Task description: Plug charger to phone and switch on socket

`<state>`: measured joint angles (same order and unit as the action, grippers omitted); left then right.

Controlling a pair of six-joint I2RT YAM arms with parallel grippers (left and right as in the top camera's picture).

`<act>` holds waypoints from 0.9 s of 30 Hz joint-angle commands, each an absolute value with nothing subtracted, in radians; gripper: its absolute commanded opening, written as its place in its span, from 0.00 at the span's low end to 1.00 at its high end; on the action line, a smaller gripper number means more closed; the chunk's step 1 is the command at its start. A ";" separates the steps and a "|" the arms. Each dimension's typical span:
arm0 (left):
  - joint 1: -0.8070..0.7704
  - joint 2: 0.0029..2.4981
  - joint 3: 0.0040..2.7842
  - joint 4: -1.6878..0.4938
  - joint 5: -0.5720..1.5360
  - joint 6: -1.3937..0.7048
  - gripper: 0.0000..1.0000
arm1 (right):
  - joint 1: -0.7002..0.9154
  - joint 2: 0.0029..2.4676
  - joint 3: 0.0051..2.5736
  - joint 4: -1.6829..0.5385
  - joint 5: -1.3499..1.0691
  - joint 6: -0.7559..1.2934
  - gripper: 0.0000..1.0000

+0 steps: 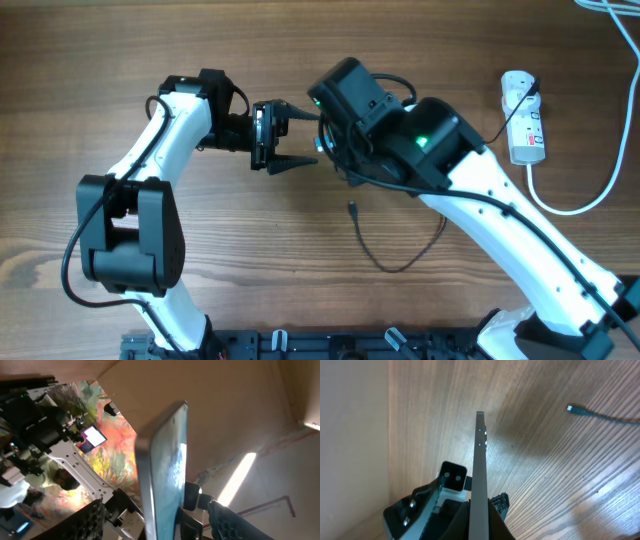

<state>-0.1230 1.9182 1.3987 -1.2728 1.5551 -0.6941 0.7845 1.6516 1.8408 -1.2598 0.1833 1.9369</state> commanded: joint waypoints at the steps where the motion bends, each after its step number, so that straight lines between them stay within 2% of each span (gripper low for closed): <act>1: -0.120 1.890 1.414 -1.272 1.577 -0.715 0.68 | 0.789 1.689 1.850 -1.258 0.174 2.020 0.05; 5: -0.120 1.890 1.414 -1.272 1.576 -0.715 0.66 | 0.792 1.715 1.850 -1.249 0.162 2.071 0.05; 10: -0.120 1.890 1.414 -1.272 1.575 -0.715 0.50 | 0.794 1.723 1.850 -1.188 0.151 2.071 0.05; 14: -0.120 1.890 1.414 -1.272 1.573 -0.715 0.49 | 0.794 1.723 1.850 -1.180 0.148 2.071 0.05; 19: -0.120 1.890 1.414 -1.272 1.573 -0.715 0.38 | 0.794 1.723 1.850 -1.163 0.148 2.072 0.05; 24: -0.120 1.891 1.414 -1.270 1.570 -0.715 0.35 | 0.794 1.723 1.850 -1.163 0.148 2.071 0.05; 27: -0.120 1.891 1.414 -1.245 1.570 -0.715 0.29 | 0.794 1.723 1.850 -1.162 0.148 2.071 0.04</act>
